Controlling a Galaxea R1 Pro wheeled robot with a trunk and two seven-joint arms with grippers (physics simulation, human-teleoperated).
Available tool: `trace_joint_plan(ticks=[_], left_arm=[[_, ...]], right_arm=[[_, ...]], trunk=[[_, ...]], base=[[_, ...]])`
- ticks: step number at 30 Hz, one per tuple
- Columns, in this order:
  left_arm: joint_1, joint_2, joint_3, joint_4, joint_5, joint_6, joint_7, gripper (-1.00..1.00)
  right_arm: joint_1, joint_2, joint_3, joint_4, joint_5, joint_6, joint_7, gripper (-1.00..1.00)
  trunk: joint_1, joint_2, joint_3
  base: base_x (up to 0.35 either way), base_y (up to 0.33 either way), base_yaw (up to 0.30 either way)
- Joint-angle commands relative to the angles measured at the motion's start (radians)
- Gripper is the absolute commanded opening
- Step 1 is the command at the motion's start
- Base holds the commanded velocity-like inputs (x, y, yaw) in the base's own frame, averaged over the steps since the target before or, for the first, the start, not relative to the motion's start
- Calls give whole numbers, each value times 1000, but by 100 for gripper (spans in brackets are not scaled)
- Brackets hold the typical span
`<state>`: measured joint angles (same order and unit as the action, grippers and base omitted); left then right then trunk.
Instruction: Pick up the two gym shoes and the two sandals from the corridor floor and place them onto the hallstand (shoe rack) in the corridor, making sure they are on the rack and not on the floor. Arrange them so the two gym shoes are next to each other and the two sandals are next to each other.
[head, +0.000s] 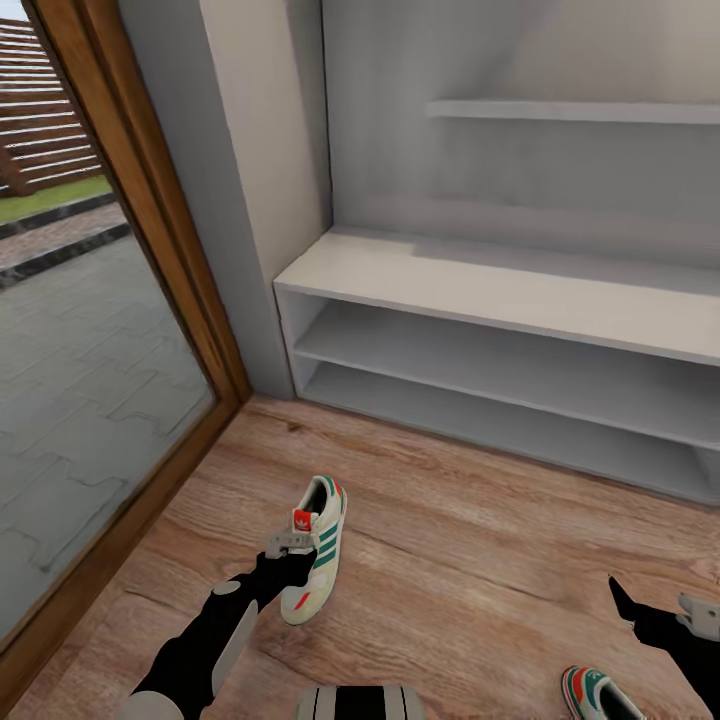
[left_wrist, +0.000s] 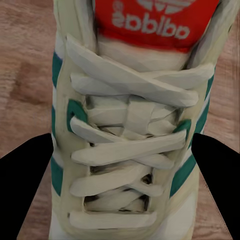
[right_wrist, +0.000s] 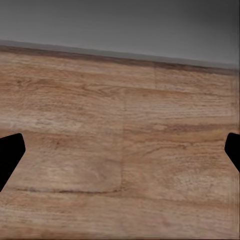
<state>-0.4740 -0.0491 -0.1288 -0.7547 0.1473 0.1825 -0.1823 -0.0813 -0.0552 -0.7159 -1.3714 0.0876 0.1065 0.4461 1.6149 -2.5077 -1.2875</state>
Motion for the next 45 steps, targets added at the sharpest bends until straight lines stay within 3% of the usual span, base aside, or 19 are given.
trace_joint_plan(ticks=[1, 28, 45], left_arm=[[0, 0, 0, 0, 0, 0, 0, -100], [0, 0, 0, 0, 0, 0, 0, -100], [0, 3, 2, 0, 6, 0, 0, -100]], right_arm=[[0, 0, 0, 0, 0, 0, 0, 100], [0, 0, 1, 3, 0, -1, 0, 100], [0, -1, 1, 3, 0, -1, 0, 100]], trunk=[[0, 0, 0], [0, 0, 6], [0, 0, 7]], base=[[0, 2, -245], [0, 0, -275], [0, 116, -36]])
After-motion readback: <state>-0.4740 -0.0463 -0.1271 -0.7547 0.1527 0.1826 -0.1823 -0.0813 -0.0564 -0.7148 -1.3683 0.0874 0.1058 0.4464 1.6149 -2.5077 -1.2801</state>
